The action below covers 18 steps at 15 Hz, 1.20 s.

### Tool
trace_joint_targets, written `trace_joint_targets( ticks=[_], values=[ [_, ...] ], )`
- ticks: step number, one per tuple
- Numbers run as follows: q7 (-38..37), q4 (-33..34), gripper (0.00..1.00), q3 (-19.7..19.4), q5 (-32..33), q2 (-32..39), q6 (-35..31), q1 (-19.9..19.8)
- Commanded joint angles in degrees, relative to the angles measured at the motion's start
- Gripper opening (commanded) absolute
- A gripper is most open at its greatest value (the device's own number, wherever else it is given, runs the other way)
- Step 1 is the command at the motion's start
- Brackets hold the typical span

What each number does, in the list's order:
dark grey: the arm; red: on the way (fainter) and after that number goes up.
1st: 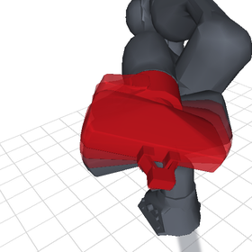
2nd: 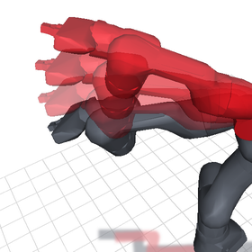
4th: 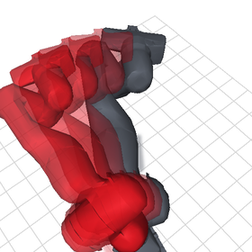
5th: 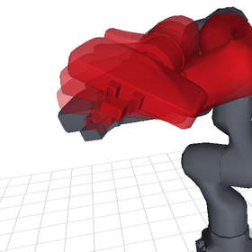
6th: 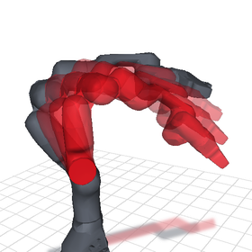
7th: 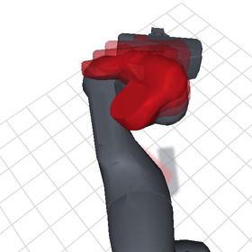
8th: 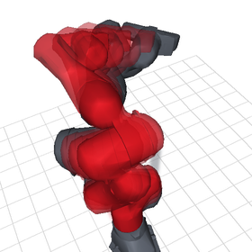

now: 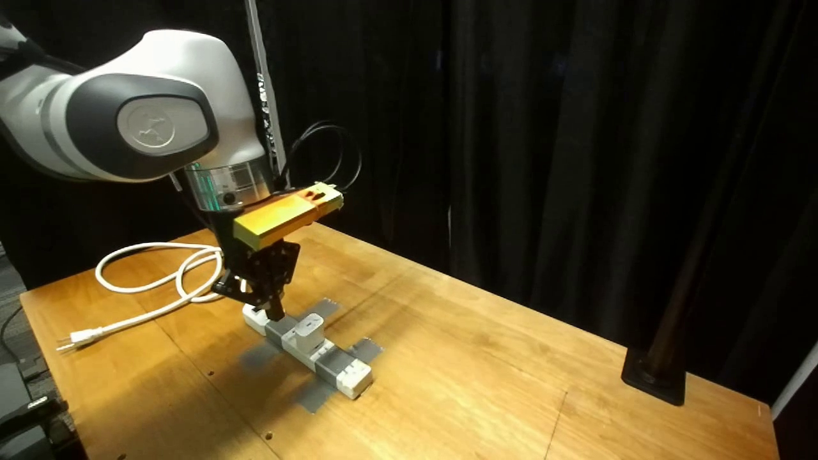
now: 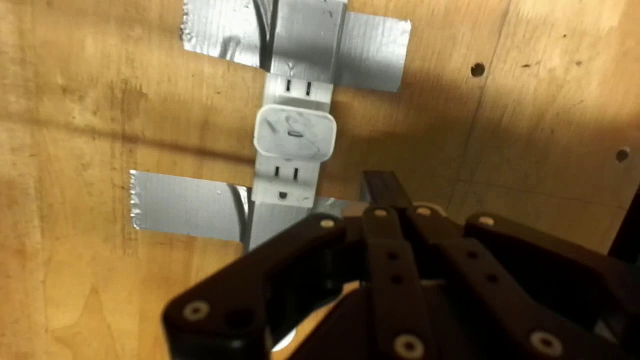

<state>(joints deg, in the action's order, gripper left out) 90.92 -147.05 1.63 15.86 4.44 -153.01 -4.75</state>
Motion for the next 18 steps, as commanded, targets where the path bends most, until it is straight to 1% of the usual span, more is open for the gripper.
trace_joint_targets(
  ticks=[1, 2, 4, 6, 9, 10, 14, 18],
  values=[
    [-0.02, 0.22, 0.0, -0.14, -3.94, 1.25, -3.63, 1.17],
    [-1.48, -0.01, 0.0, -0.42, -3.33, 1.69, -6.69, 1.34],
    [-2.34, 0.53, 0.0, -0.64, -2.31, 2.8, -10.13, 1.33],
    [-3.14, 1.19, 0.0, -1.01, -1.1, 3.66, -12.07, 1.28],
    [-4.17, 2.82, 0.0, -1.61, 0.86, 5.44, -10.94, 1.39],
    [-3.65, 3.45, 0.0, -1.33, 0.31, 6.22, -10.27, 1.17],
    [-3.53, 4.86, 0.0, -1.22, 0.53, 9.07, -11.58, 0.91],
    [-3.42, 6.4, 0.0, -1.12, 0.64, 11.27, -11.5, 0.64]
  ],
)
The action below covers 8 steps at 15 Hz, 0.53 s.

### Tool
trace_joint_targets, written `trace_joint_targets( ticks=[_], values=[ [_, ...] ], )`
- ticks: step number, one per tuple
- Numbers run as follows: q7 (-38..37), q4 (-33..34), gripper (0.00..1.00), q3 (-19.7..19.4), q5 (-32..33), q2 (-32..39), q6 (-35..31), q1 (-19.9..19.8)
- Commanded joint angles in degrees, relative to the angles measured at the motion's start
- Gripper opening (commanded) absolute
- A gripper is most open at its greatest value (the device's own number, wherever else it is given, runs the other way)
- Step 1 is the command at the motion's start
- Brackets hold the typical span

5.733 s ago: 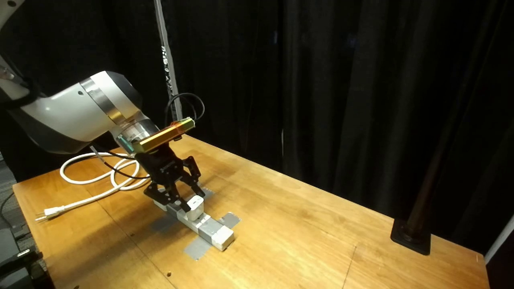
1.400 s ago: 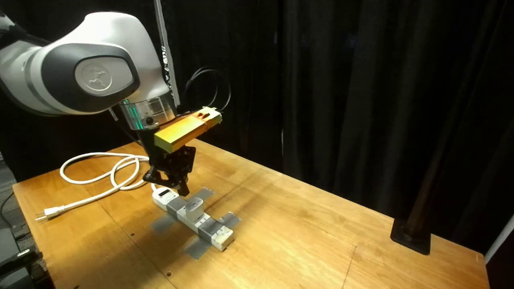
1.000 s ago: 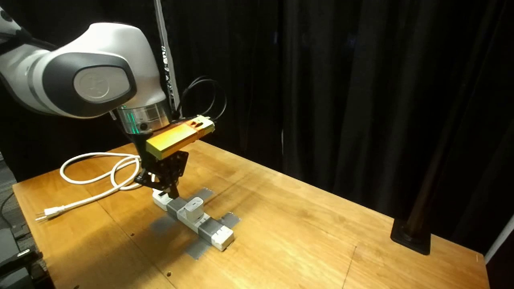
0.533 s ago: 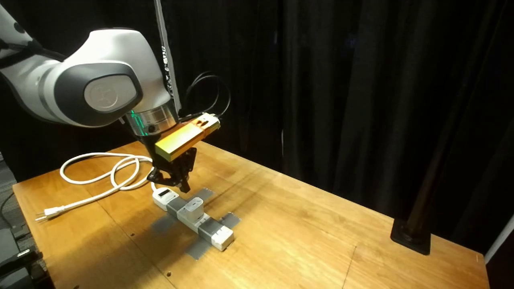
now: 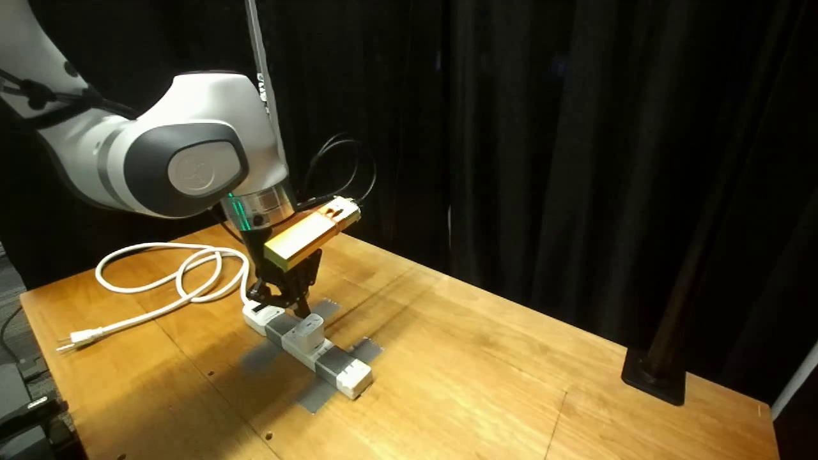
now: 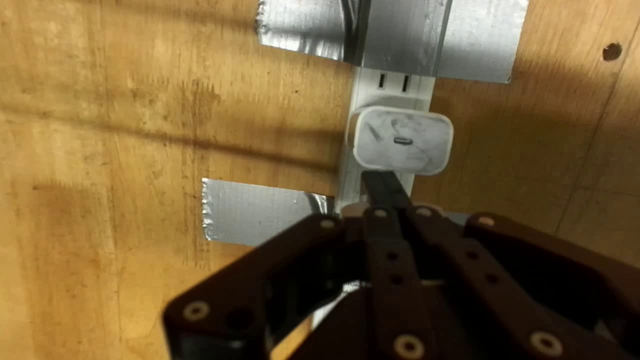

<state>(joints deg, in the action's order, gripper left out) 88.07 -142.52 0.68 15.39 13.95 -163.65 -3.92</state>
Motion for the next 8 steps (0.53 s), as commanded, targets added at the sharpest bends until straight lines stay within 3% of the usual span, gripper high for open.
trace_joint_targets(
  ticks=[1, 8],
  values=[
    [-0.14, 2.31, 0.0, 0.09, 0.74, 2.15, -0.48, -0.44],
    [2.17, 2.71, 0.0, 2.66, -2.08, 2.27, 1.39, -2.45]
  ],
)
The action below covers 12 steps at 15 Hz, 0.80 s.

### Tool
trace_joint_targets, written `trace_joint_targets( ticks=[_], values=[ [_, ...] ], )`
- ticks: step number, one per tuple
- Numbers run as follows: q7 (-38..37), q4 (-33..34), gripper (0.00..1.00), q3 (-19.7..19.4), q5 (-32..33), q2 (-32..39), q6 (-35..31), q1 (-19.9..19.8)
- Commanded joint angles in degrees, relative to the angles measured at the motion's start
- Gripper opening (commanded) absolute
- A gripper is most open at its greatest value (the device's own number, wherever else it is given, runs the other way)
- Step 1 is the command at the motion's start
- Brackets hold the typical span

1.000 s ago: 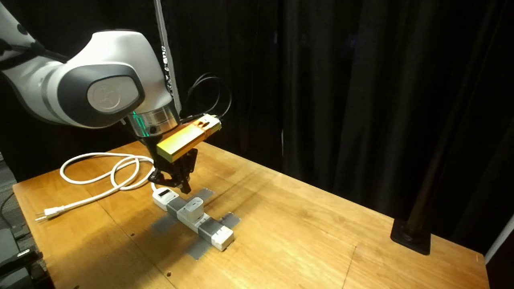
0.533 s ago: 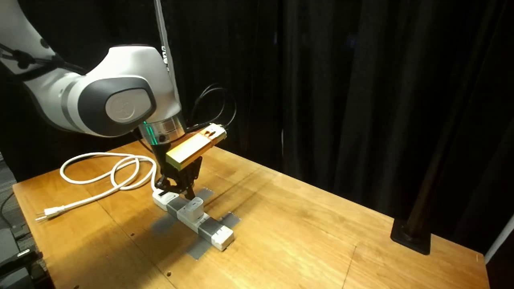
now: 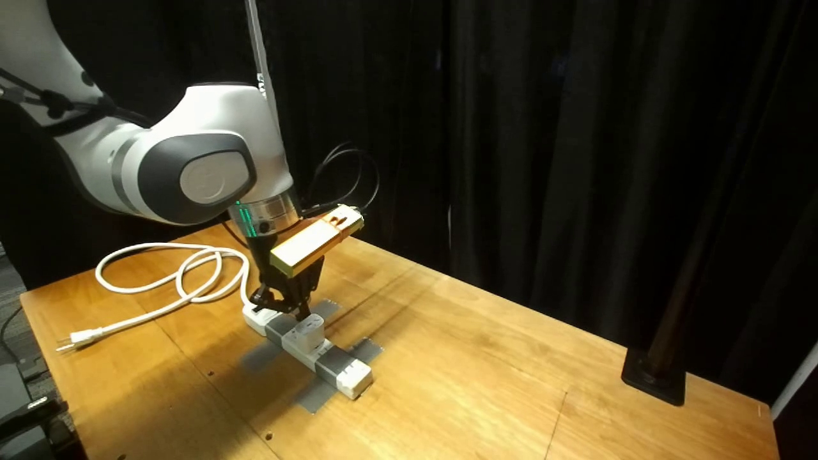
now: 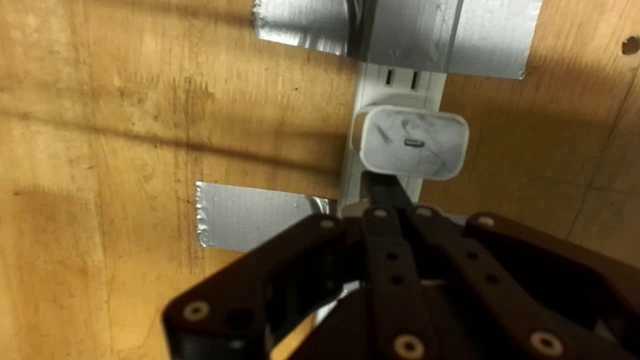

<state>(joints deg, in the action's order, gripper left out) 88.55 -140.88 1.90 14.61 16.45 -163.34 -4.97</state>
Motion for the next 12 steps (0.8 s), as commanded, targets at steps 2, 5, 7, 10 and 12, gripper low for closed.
trace_joint_targets(
  ticks=[2, 5, 7, 10, 12],
  values=[
    [1.04, 1.17, 0.0, 1.3, -0.81, -1.43, 1.67, -1.24],
    [2.22, 1.6, 0.0, 2.65, -2.52, -2.87, 2.66, -1.93],
    [1.96, 2.41, 0.0, 2.43, -2.35, -3.24, 3.52, -1.62],
    [-2.91, 4.26, 0.0, -2.1, 5.79, -3.29, 8.66, 1.77],
    [-6.38, 5.18, 0.0, -4.13, 11.06, -3.13, 10.89, 2.98]
  ],
)
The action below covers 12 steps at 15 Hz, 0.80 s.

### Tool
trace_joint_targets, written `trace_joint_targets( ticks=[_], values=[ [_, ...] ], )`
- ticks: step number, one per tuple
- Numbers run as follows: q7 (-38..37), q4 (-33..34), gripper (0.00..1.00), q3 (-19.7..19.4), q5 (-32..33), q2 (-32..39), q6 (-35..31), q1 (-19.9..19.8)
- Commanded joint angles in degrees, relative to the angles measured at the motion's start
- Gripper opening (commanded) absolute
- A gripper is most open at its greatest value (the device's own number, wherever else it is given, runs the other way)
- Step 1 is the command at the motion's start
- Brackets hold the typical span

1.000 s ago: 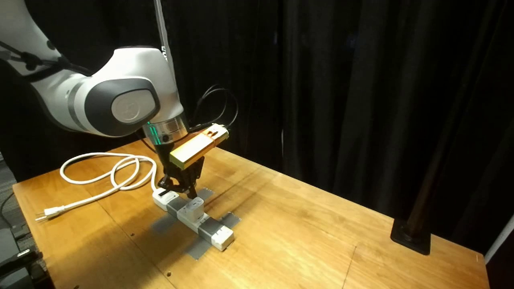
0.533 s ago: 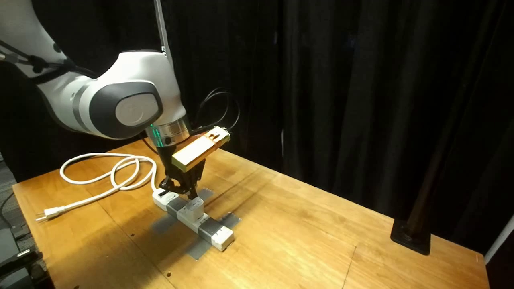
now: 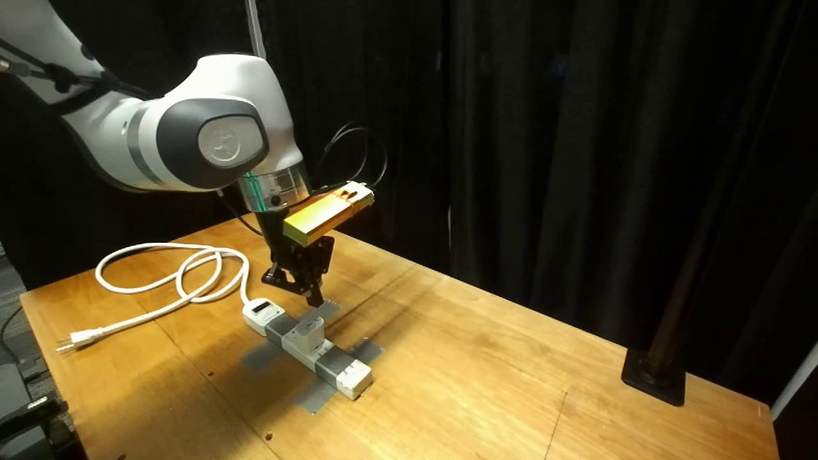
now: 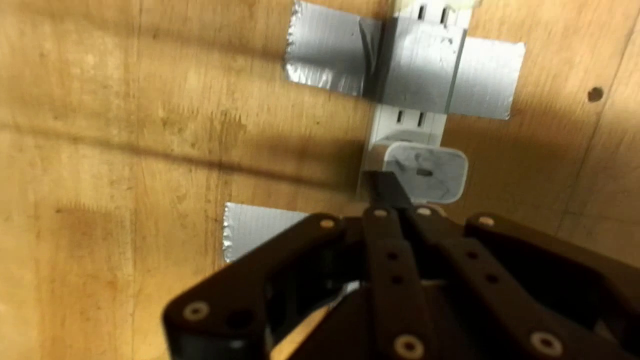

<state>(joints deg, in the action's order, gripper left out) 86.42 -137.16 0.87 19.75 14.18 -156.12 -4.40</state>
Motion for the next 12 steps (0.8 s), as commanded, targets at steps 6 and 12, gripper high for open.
trace_joint_targets(
  ticks=[6, 12],
  values=[
    [-2.93, 2.67, 0.0, -1.77, 4.59, 1.0, 6.39, 0.96],
    [-0.52, 3.33, 0.0, 0.31, -2.11, 3.18, 6.96, -0.3]
  ],
)
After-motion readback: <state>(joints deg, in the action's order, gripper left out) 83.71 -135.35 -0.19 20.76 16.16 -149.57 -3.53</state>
